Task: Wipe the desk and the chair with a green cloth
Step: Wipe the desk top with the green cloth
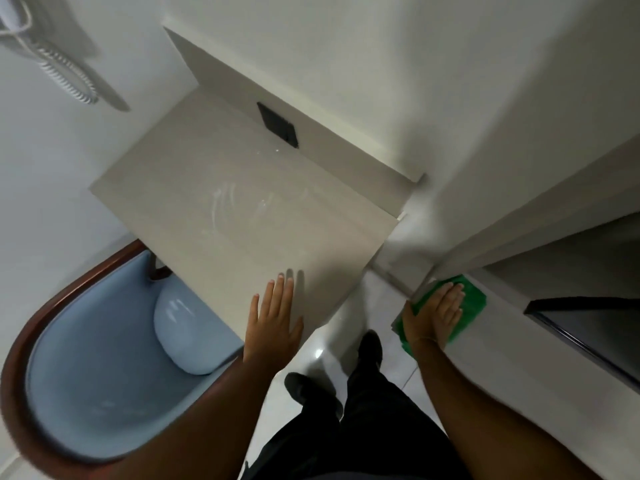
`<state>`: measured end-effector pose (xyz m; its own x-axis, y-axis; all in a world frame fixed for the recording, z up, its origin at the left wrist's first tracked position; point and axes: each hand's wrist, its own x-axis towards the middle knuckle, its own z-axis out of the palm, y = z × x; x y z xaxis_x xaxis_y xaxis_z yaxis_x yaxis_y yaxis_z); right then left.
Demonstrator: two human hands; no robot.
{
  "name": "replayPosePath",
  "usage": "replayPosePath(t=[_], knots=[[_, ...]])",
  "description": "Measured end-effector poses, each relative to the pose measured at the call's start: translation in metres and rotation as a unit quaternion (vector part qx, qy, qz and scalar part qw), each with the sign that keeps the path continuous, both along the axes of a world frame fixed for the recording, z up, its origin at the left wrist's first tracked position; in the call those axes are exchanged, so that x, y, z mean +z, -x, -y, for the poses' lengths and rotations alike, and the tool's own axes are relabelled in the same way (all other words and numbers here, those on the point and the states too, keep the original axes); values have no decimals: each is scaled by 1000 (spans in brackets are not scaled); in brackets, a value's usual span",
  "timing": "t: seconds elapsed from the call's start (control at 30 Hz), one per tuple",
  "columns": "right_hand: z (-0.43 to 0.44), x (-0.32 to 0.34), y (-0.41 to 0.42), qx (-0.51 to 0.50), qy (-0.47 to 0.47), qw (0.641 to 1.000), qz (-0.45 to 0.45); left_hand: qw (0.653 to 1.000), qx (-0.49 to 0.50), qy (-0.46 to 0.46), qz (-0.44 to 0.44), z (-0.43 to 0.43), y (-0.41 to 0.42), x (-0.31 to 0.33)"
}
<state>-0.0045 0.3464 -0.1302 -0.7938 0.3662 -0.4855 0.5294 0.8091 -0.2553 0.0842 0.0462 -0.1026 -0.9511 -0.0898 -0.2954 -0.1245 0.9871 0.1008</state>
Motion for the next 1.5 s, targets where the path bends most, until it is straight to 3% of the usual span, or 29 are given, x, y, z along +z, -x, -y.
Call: replayPosePath(t=[0.3,0.6,0.73,0.83,0.93,1.0,1.07,1.2,1.33,1.5], knots=[[-11,-32,-19,50,42,995,-79,983,179,-11,40,23,-44,-15],[43,-12,-36,-76,171,972,-145,950,311,-35,-12,56,-54,-33],[111,10,-54,90,233,956,-153,940,329,-68,-49,74,-40,-42],[177,3,-52,271,262,915,-141,922,361,-107,-93,97,-19,-56],[236,-15,-42,544,223,802,-104,885,396,-187,-159,110,1,-66],[260,-32,-27,642,160,744,-93,851,427,-239,-190,115,14,-73],[276,-43,-8,632,118,754,-132,829,453,-252,-210,119,24,-78],[292,-58,6,606,10,773,-184,818,465,-238,-241,127,38,-84],[323,-63,20,631,-17,752,-190,814,468,-224,-261,128,41,-95],[408,-52,73,700,-11,688,-189,786,482,-243,-300,131,38,-100]])
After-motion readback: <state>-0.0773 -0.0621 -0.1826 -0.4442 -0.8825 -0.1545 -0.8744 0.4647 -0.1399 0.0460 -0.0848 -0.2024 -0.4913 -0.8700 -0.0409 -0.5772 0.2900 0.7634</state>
